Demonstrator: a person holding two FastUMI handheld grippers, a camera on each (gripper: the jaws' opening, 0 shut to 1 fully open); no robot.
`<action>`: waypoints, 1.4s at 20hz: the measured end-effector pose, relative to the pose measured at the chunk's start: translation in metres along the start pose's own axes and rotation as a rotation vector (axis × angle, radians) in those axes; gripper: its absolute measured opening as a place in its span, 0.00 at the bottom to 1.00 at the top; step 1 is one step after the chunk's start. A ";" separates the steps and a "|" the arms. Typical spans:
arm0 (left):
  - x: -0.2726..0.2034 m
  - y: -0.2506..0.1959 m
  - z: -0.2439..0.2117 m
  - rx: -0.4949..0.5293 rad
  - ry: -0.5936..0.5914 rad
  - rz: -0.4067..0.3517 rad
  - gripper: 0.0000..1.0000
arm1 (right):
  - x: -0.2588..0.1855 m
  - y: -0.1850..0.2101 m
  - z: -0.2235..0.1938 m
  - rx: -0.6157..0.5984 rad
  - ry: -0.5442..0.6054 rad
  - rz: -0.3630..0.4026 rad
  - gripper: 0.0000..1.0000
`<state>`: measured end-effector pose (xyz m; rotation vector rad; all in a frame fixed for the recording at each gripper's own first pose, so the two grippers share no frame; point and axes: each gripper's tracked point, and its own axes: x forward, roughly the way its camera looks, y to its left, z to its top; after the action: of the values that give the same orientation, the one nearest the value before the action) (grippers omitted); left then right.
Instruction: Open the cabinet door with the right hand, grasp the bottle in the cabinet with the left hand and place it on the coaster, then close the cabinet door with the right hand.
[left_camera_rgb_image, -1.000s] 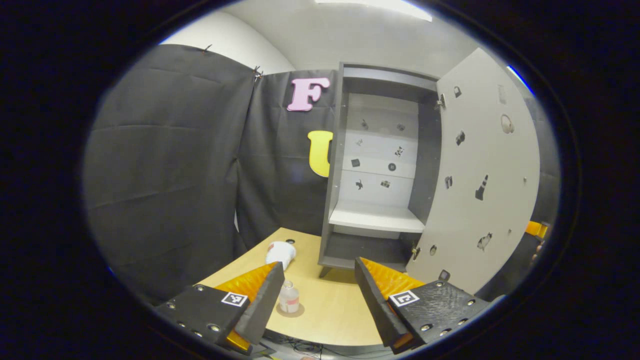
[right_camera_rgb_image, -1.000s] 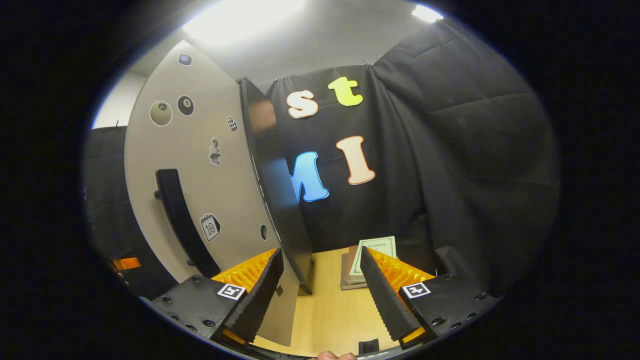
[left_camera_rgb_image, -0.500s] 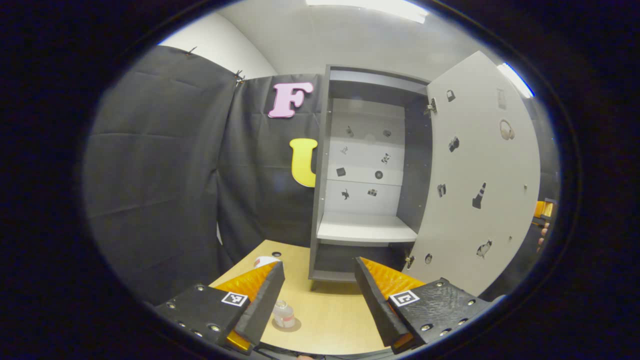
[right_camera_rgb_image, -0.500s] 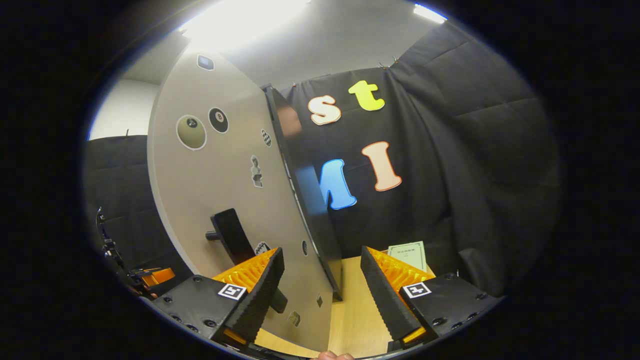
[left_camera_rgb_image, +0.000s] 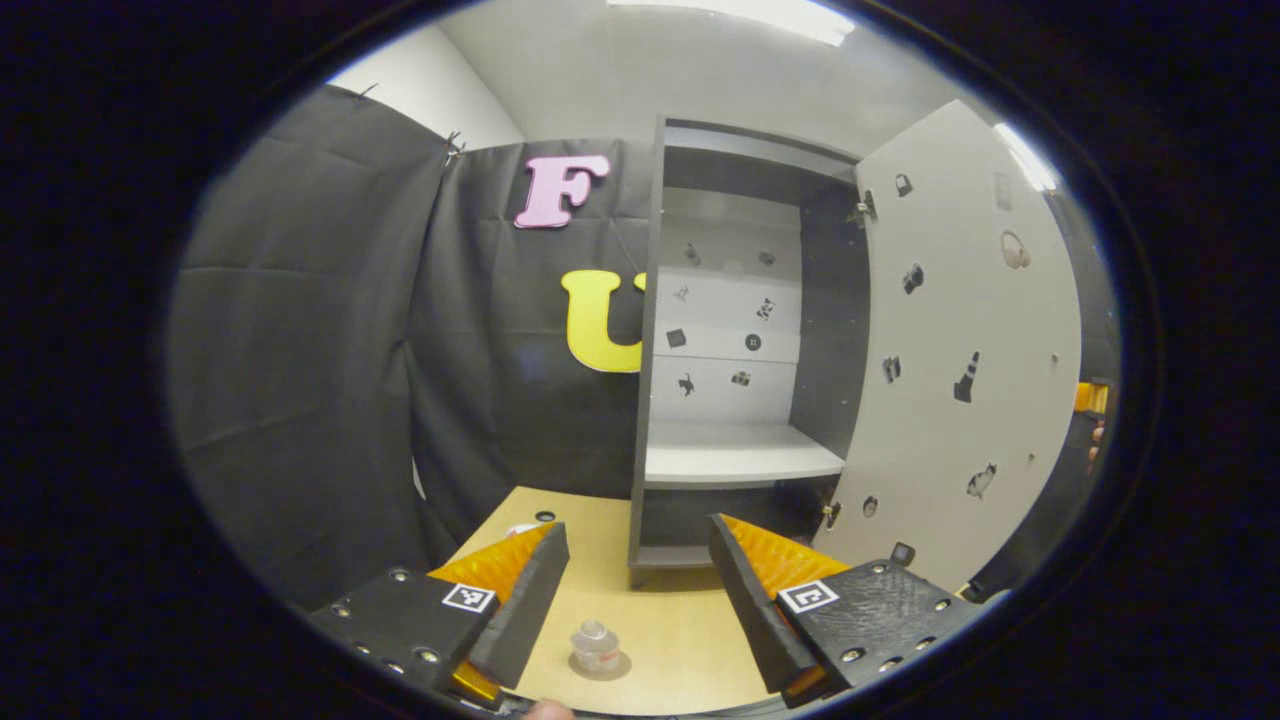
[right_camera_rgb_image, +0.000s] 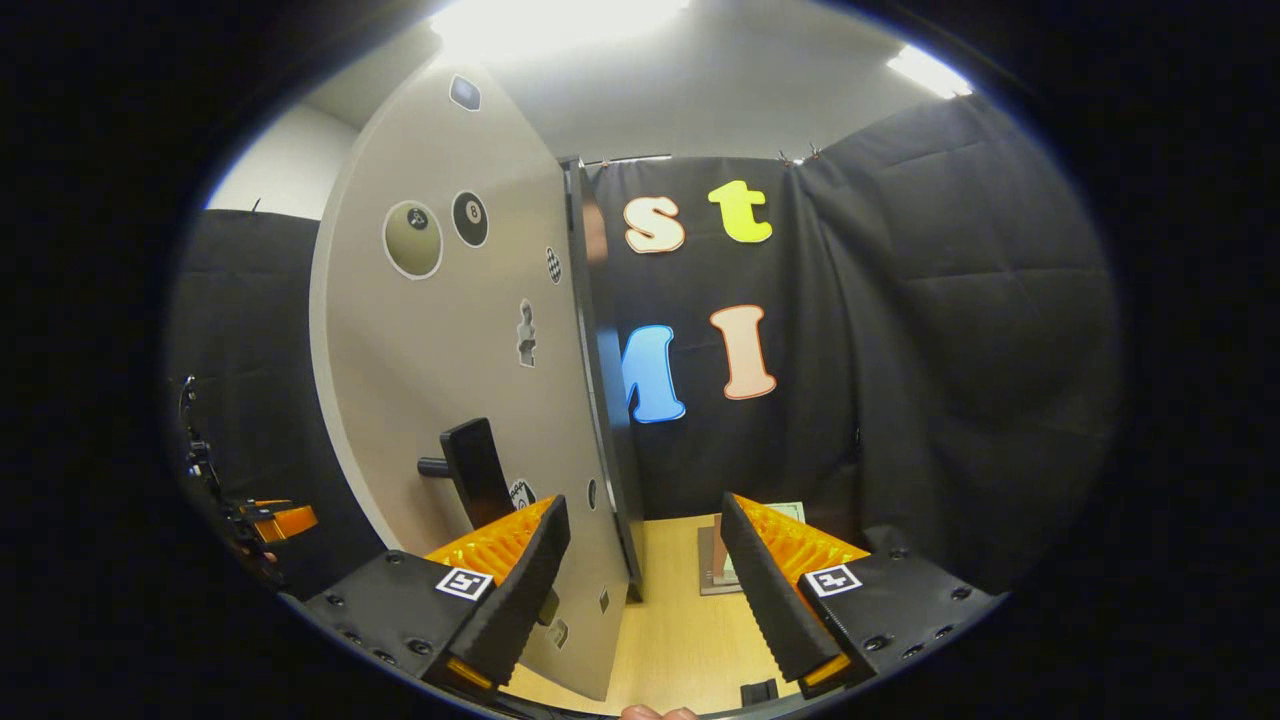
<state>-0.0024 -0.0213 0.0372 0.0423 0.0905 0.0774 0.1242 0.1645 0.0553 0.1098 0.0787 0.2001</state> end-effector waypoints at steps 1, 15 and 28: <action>0.002 0.006 -0.002 0.005 0.002 0.001 0.85 | 0.001 0.012 -0.002 0.010 0.004 0.014 0.97; 0.025 0.092 -0.006 0.012 -0.010 0.013 0.85 | 0.050 0.160 -0.024 0.033 0.018 0.203 0.97; 0.024 0.150 0.001 0.014 -0.034 0.072 0.85 | 0.099 0.292 -0.021 -0.045 -0.003 0.416 0.98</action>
<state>0.0101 0.1303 0.0434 0.0612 0.0559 0.1482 0.1625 0.4714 0.0622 0.0807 0.0471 0.6168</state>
